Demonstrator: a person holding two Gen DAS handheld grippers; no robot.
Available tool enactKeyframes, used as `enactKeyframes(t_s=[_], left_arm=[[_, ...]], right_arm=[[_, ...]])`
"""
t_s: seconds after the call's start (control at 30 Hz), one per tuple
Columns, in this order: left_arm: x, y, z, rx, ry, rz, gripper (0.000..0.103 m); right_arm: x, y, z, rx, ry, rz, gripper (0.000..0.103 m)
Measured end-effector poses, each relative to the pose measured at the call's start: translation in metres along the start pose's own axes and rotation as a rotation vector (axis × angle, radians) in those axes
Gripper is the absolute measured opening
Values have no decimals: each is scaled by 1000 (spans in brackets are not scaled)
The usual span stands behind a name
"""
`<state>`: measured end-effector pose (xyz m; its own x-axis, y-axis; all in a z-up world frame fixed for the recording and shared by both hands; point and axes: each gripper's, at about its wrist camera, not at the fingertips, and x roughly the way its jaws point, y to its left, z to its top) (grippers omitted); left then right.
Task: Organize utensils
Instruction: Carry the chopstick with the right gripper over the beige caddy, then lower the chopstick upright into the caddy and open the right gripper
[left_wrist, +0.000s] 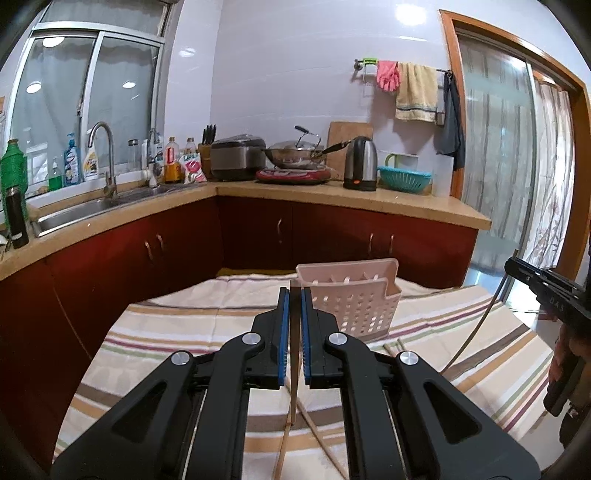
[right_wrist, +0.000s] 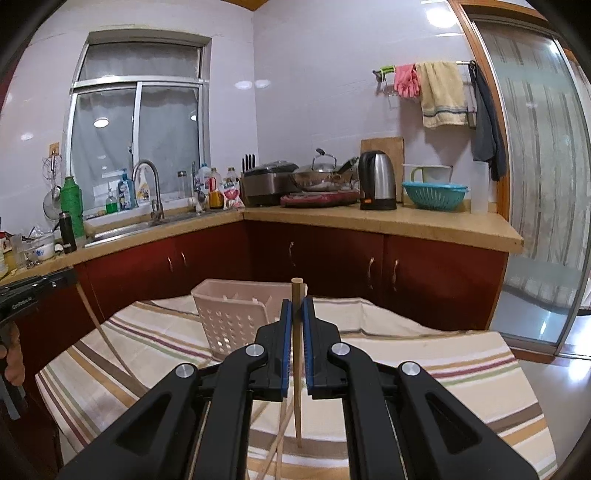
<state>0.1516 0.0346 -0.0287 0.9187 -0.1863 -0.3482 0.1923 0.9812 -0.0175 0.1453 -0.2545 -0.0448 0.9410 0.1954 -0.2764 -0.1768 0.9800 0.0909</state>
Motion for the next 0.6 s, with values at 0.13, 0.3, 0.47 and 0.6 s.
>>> enactKeyframes(t_s=[0.13,0.3,0.47,0.6], left_arm=[[0,-6,24,18,-44,-26,7],[5,-12,60,30,-110,-58,7],[24,-17,97,38,-147,-88,7],[55,-15,120,23,-149,-84,7]], right_arm=[[-2,2,25,-4,-46,26,6],[6,2,58,-1,-107,56,6],[27,4,87,-11,-150,66,7],[53,2,103,10,-152,77,6]])
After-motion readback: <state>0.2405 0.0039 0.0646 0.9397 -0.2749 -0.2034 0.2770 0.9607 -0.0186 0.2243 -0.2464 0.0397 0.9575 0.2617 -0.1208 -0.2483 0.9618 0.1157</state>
